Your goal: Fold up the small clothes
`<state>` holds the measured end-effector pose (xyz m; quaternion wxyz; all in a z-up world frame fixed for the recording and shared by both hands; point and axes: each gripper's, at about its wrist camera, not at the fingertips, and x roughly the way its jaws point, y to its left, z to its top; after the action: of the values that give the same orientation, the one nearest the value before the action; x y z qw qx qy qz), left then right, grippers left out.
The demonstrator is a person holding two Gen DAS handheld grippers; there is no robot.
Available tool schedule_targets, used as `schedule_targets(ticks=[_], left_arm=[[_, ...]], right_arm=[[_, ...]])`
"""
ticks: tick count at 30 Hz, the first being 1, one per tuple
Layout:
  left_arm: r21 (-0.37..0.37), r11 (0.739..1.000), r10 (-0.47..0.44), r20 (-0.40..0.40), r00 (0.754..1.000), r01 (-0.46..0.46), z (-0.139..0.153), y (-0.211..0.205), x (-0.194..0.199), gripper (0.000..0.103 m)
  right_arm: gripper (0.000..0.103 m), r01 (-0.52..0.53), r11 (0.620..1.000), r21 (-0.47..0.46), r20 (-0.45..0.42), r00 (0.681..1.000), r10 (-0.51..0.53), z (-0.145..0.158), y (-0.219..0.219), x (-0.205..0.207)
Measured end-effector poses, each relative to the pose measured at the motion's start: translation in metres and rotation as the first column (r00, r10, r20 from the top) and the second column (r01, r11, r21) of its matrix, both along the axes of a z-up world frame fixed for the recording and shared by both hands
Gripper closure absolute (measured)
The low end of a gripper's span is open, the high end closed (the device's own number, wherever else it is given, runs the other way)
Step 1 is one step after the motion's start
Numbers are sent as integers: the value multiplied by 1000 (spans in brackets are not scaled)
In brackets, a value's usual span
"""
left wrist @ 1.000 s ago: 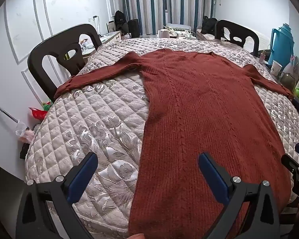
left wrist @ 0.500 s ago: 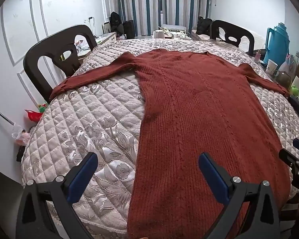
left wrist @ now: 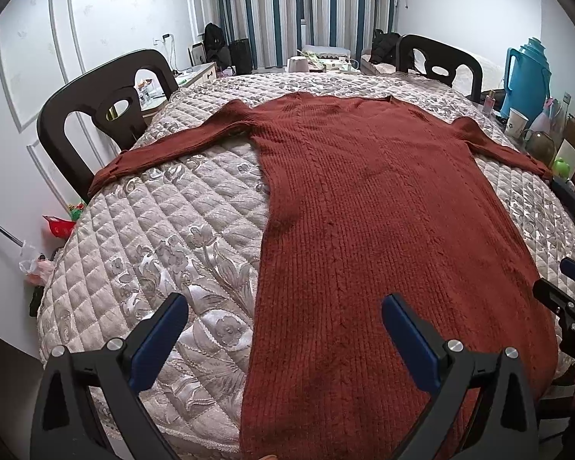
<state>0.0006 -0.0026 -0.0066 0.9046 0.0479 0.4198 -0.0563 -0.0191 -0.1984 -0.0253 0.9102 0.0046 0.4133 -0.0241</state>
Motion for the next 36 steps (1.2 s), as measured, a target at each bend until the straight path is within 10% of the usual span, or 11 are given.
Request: schedule_targets(ticks=[36], left_arm=[[-27,1000,-2,-22,1000,1,-7,8,8,1]], right_arm=[[23,-24,1000,-3,-3,1000,24,0,6,11]])
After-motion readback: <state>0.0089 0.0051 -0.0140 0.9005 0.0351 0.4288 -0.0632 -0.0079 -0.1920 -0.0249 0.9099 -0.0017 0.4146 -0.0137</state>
